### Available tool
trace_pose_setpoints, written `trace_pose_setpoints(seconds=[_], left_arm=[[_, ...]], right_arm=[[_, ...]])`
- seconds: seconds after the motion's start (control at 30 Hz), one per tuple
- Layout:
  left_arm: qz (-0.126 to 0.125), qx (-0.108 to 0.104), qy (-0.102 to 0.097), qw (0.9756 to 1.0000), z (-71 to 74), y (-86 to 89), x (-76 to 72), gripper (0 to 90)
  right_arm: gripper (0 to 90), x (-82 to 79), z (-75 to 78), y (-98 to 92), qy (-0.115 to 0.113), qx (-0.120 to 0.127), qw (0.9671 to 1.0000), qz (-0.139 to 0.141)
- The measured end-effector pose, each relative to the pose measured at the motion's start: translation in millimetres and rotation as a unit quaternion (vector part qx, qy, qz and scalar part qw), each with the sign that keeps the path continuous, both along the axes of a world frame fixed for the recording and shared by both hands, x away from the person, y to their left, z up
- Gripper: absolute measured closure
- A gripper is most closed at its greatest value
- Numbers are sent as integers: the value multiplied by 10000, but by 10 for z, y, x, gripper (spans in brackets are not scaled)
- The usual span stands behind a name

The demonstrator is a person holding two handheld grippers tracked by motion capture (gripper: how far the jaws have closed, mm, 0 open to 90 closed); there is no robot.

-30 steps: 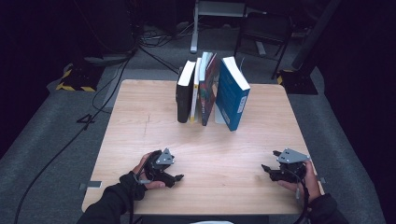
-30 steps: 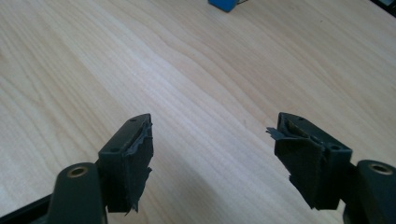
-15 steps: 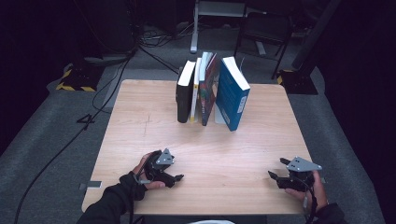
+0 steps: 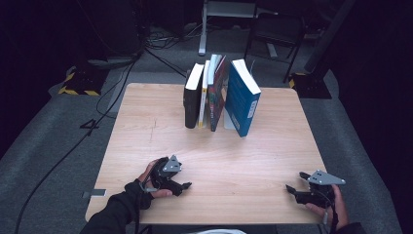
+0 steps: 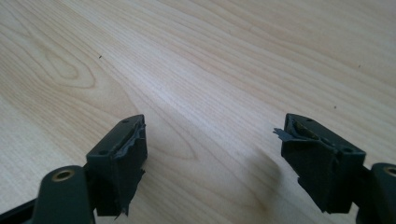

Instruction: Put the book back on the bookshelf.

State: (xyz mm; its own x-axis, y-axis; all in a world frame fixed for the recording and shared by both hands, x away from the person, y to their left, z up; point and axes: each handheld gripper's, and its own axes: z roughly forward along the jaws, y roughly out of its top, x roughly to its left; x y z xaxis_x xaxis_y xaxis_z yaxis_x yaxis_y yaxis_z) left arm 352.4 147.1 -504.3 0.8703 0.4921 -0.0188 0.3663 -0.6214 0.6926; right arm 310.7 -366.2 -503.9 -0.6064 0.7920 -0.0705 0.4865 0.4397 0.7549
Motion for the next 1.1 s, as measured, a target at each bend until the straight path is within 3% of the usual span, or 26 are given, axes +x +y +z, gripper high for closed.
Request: trace_pose_setpoints(seconds=[0.1,1.1], left_arm=[[0,0,0,10000,0,0,0,166],[-65,-5,-13,10000,-1,-7,5,166]], right_arm=[[233,18,-6,-63,272,227,9994,-6],[230,6,-7,-84,273,222,9993,-151]])
